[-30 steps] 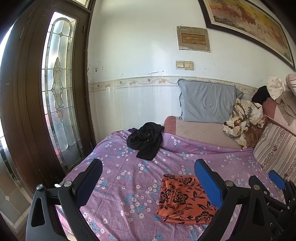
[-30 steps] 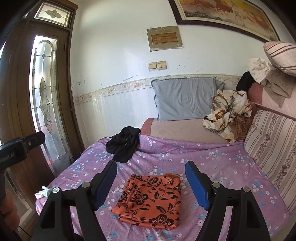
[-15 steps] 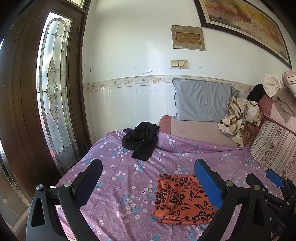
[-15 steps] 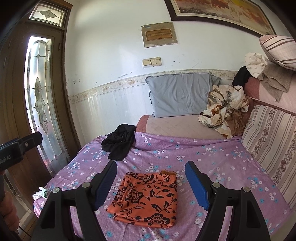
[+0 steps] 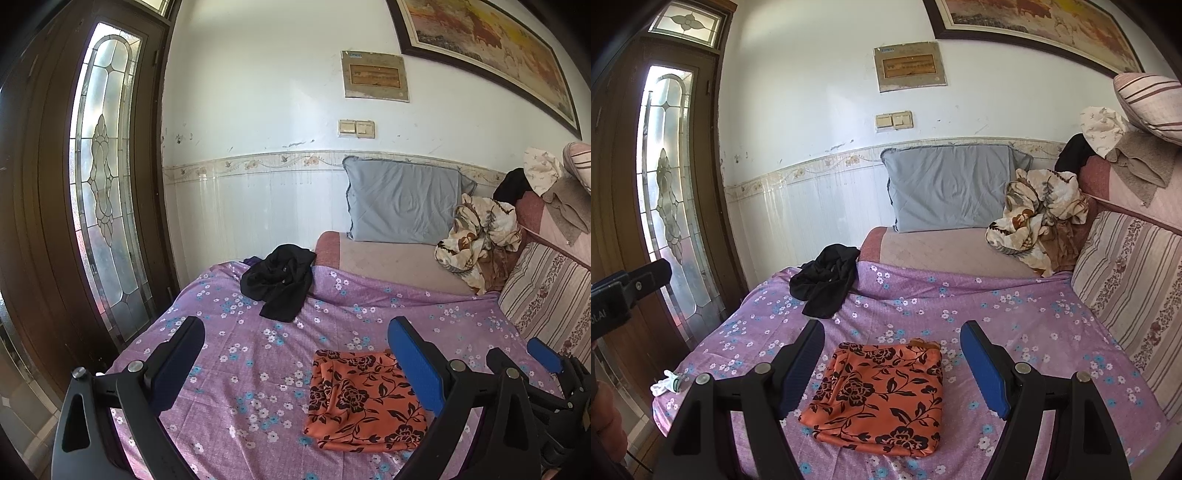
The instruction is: Fold small clothes
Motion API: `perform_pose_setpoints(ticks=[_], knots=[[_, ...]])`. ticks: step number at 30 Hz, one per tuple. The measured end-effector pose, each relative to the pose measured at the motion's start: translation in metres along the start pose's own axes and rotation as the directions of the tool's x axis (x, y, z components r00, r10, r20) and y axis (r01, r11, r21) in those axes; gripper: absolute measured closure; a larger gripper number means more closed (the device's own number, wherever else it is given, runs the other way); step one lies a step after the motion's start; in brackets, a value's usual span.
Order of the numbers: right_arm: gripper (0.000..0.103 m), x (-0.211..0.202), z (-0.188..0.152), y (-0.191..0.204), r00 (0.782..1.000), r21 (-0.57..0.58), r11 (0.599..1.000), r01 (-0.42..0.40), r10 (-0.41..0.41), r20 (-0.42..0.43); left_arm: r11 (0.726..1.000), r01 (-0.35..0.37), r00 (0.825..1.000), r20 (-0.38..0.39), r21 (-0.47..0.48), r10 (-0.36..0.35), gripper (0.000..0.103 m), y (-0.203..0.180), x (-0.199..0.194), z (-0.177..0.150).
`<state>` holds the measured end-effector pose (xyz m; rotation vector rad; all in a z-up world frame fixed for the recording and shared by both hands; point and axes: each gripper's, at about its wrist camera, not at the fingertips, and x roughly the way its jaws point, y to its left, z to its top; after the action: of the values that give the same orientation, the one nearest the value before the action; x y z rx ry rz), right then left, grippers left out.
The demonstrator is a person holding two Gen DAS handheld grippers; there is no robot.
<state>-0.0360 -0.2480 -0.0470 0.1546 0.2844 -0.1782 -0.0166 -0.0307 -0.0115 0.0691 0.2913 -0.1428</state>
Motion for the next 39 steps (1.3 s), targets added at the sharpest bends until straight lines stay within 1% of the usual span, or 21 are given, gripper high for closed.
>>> perform_pose_setpoints(ticks=[13,16,21,26,34,35,37,39], knots=[[0.024,0.034,0.01,-0.002,1.0,-0.011,1.0,0.002,-0.002,-0.018,1.0,0.008,0.999,-0.047,-0.017,-0.008,0.004,-0.003,0.039,0.004],[0.024,0.049,0.013,-0.002,1.0,-0.011,1.0,-0.003,0.003,-0.031,1.0,-0.001,0.998,-0.058,-0.01,0.001,0.004,-0.004,0.052,0.006],[0.024,0.071,0.018,-0.001,0.999,-0.015,1.0,-0.011,0.01,-0.05,1.0,-0.011,0.997,-0.08,-0.025,0.009,0.004,-0.001,0.075,0.011],[0.024,0.085,0.022,-0.002,0.999,-0.006,1.0,-0.017,0.017,-0.047,0.999,-0.023,0.996,-0.084,-0.022,0.021,0.004,0.001,0.087,0.013],[0.024,0.11,0.019,0.001,0.997,-0.006,0.999,-0.036,0.036,-0.07,0.999,-0.035,0.994,-0.1,-0.017,0.033,0.004,0.002,0.106,0.012],[0.024,0.114,0.019,0.0,0.997,-0.004,0.999,-0.038,0.037,-0.071,0.999,-0.029,0.994,-0.102,-0.019,0.027,0.004,0.002,0.11,0.01],[0.024,0.121,0.017,-0.003,0.996,0.004,0.999,-0.041,0.041,-0.074,1.0,0.005,0.995,-0.102,-0.023,-0.008,0.004,0.003,0.12,0.007],[0.024,0.133,0.012,-0.014,0.997,0.026,0.999,-0.033,0.034,-0.071,0.999,0.013,0.994,-0.109,-0.045,-0.018,0.004,0.006,0.132,0.003]])
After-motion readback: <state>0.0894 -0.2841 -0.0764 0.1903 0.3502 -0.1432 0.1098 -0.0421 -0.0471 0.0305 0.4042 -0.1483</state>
